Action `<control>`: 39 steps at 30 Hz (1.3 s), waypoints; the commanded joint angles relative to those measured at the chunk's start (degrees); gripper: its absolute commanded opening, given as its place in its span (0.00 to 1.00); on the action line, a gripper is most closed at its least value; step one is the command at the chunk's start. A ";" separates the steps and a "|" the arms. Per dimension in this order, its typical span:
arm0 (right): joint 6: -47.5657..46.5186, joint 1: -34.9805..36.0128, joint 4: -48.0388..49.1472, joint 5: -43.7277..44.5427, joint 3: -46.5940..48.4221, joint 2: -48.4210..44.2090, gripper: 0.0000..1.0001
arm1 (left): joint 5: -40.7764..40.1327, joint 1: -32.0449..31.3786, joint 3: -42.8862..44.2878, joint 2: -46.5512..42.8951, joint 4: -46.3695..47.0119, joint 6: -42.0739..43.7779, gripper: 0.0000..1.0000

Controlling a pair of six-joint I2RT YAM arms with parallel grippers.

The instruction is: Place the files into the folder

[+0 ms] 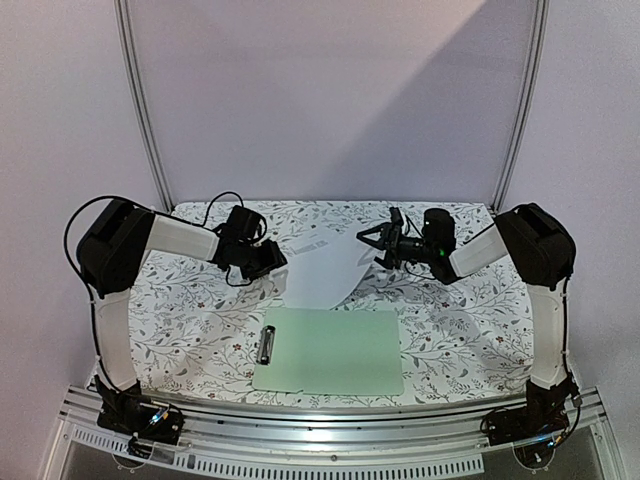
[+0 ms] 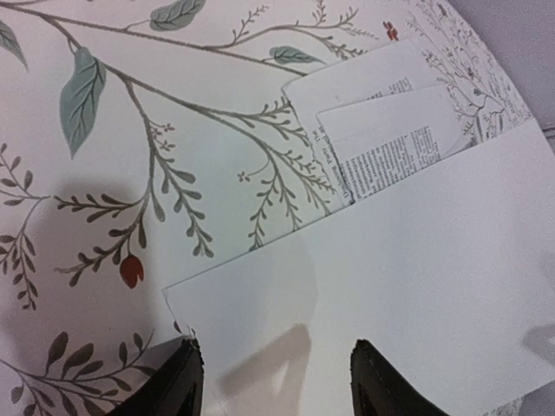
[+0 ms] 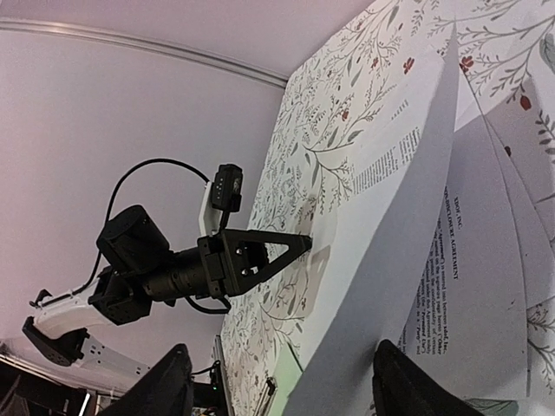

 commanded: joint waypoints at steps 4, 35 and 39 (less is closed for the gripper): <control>-4.15 0.13 -9.47 3.82 0.52 -1.00 0.58 | 0.02 -0.27 -0.67 2.50 -6.28 0.11 0.59; -6.58 1.59 -14.89 39.00 -43.28 -52.15 0.00 | -12.16 -3.45 4.96 -6.09 -18.46 7.30 0.61; -15.44 1.59 -20.64 42.64 -36.08 -55.46 0.00 | -10.38 -6.62 3.36 -7.87 -19.30 10.17 0.60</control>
